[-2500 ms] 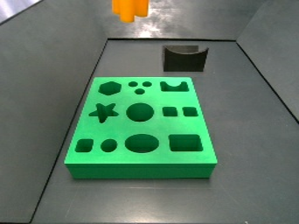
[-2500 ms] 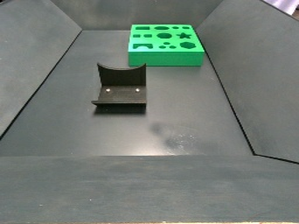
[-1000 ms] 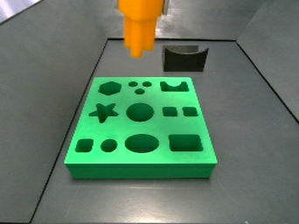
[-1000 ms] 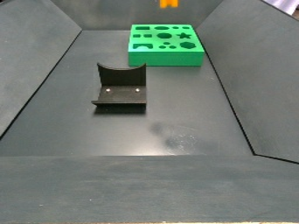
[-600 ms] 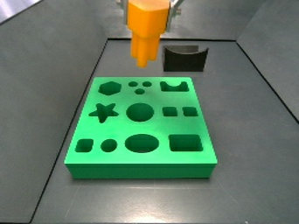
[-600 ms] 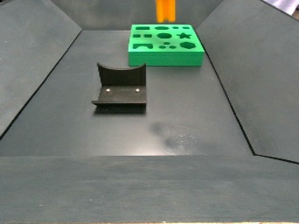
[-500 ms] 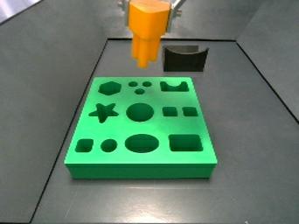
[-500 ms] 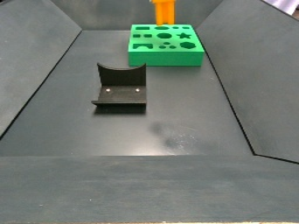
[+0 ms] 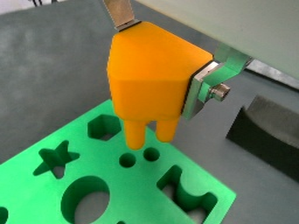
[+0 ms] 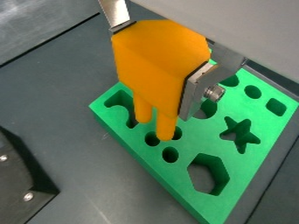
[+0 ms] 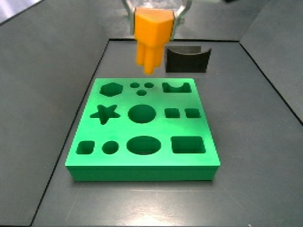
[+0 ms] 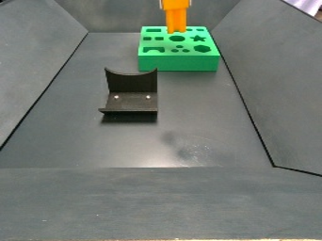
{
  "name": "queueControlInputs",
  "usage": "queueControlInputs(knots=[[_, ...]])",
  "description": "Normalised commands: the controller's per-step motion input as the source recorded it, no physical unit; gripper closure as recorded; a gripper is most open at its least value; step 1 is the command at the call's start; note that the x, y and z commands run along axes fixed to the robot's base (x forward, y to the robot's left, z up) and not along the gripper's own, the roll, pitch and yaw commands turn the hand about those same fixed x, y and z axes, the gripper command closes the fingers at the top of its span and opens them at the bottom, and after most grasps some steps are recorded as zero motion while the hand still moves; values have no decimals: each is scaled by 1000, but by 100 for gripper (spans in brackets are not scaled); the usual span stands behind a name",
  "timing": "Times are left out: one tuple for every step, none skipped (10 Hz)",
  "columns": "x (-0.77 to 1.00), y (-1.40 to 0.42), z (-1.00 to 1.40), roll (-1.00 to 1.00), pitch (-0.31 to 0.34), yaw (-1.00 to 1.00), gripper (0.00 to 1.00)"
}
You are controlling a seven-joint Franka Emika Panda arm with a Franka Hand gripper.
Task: Pick up the 3 prong object. Move up. Move to above the board. Insert the 3 prong object.
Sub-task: Insert the 3 prong object.
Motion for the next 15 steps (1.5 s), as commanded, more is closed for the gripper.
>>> queueControlInputs(knots=[[-17,-49,-377,47,-261,0,100],[0,0,-360,31,-224,0,100],[0,0,-357,80,-164,0,100],[0,0,-309,91,-109,0,100],[-9,17,-223,111,-19,-51,100],[-54,3,-166,79,0,-74,100],[-23,0,-160,67,0,-57,100],[-34,9,-180,73,0,-54,100],[-34,6,-183,64,0,-51,100],[-31,0,-183,49,-3,-54,100],[-29,0,-183,41,-9,-54,100],[-49,49,-200,69,0,-34,100],[-74,117,-151,31,0,-29,100],[-60,103,-137,10,0,-29,100],[-46,106,-131,1,0,-26,100]])
